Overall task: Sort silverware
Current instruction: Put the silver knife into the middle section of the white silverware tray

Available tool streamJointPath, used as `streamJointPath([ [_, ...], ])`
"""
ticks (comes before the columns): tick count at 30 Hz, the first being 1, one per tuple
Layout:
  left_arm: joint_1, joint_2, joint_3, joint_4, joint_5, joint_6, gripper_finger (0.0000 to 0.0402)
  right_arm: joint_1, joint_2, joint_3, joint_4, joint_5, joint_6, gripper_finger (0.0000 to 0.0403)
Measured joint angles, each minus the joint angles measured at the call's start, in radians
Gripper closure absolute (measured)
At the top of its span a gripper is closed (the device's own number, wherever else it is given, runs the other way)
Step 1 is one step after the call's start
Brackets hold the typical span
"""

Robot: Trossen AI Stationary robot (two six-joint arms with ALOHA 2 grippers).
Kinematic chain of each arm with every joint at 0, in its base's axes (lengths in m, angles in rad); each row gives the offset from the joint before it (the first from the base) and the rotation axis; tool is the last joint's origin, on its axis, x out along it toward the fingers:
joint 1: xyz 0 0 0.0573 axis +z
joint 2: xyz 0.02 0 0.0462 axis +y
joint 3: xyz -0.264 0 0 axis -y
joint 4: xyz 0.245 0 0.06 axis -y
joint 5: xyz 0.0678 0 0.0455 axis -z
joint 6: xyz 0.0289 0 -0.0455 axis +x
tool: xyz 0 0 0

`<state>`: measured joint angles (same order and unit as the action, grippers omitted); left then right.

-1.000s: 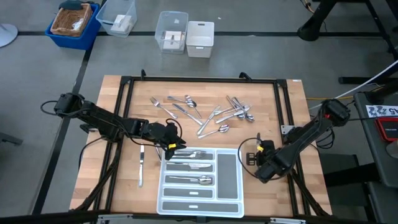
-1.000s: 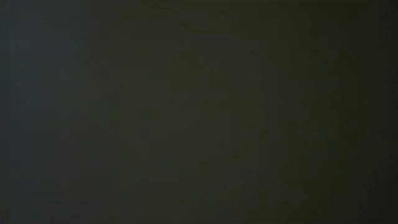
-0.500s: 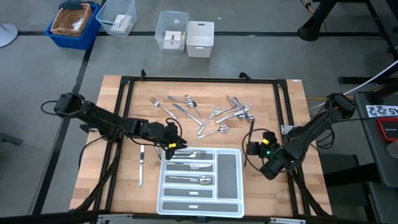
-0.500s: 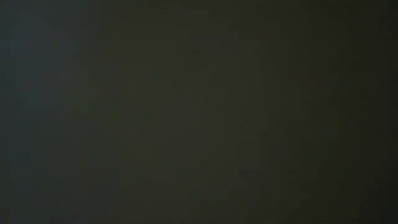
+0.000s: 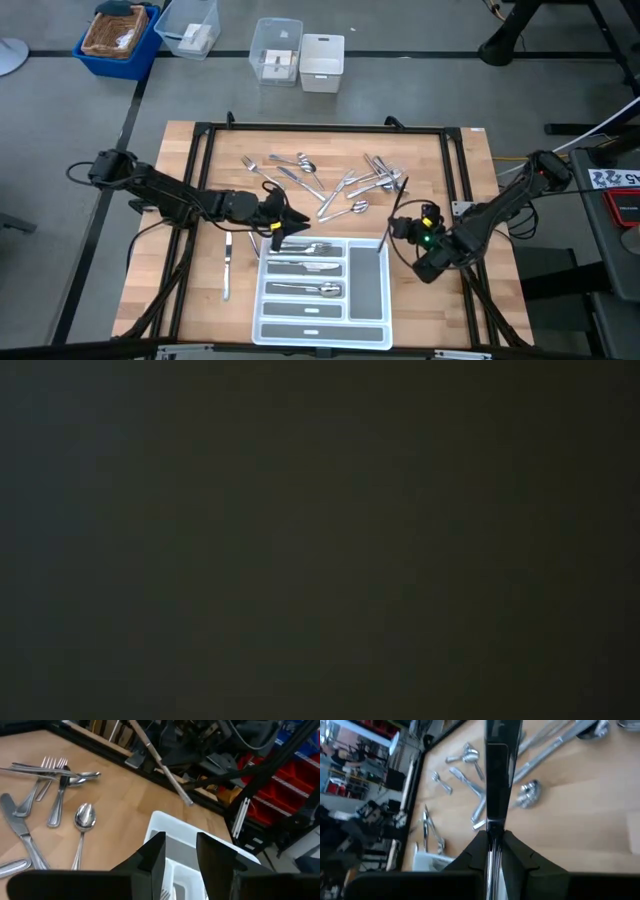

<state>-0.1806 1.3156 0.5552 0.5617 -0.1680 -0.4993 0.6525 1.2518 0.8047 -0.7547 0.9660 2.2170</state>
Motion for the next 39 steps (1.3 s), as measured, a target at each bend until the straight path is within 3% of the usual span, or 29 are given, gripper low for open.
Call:
streamJointPath([
  [8,0.0,0.058,0.0,0.103,-0.007,0.001,0.0301,-0.169,0.0,0.0,0.262,0.03,-0.328,0.0365],
  [17,0.012,0.106,0.0,0.276,-0.18,0.001,0.0302,-0.331,0.001,0.0,0.568,0.007,-0.747,0.0365],
  [25,0.058,0.147,0.089,0.28,-0.174,0.093,0.0302,-0.413,0.035,-0.001,0.811,-0.076,-1.033,0.0365],
  [31,0.068,0.179,0.185,0.149,-0.162,0.189,0.0301,-0.439,0.064,0.001,0.957,-0.088,-1.179,0.0365],
  [39,0.079,0.248,0.254,0.154,-0.096,0.228,0.0301,-0.439,0.115,0.0,1.127,-0.091,-1.383,0.0365],
])
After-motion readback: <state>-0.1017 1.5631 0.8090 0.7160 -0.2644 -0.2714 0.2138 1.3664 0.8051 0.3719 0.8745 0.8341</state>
